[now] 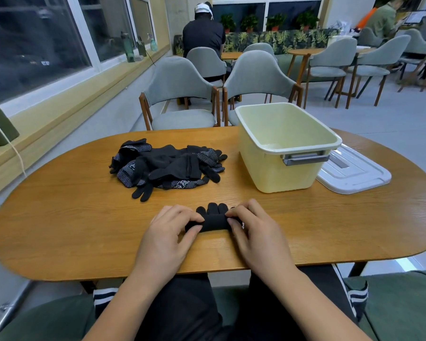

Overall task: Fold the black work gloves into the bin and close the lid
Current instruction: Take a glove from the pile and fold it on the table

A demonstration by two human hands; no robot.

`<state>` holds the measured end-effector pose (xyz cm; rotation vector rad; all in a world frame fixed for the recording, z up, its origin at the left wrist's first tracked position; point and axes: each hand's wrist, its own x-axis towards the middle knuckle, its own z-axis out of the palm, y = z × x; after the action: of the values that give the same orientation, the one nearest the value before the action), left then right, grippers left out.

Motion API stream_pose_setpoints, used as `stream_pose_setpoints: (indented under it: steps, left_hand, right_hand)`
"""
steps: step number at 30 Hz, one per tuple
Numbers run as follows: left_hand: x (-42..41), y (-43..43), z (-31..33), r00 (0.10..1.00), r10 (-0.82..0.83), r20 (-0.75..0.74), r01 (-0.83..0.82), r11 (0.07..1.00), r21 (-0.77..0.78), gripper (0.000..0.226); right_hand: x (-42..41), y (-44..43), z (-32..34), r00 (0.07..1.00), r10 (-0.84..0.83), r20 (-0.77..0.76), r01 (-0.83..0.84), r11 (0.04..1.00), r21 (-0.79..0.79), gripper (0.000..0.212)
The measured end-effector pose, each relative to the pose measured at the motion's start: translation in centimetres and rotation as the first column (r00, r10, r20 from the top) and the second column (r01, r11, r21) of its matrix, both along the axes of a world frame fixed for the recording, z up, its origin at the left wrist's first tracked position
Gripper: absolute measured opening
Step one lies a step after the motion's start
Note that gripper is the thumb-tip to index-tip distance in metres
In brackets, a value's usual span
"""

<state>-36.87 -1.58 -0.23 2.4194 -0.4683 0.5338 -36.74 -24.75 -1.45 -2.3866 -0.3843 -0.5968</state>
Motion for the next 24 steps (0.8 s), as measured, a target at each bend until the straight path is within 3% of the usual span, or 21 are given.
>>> stream_pose_setpoints:
  steps: [10,18,21,24]
  left_hand:
    - [0.5,-0.1,0.2,0.998,-0.034,-0.06,0.035,0.999,0.017,0.025]
    - [0.2,0.8,0.8,0.965,-0.121,-0.231,0.084,0.983,-0.165,0.019]
    - [0.9,0.8,0.8,0.964,-0.097,-0.249,0.048,0.979,-0.198,0.016]
    - [1.6,0.7,0.5,0.982,-0.096,-0.161,0.065,0.981,-0.184,0.015]
  right_hand:
    - [0.6,-0.4,0.3,0.994,0.062,-0.087,-0.062,0.998,0.005,0.007]
    - [1.0,-2.2,2.0,0.911,0.241,-0.334,-0.192,0.966,0.174,0.004]
    - [1.6,-2.2,2.0,0.94,0.195,-0.28,-0.161,0.977,0.14,0.005]
    - [2.2,-1.9,1.8,0.97,0.122,-0.21,-0.105,0.99,0.09,0.006]
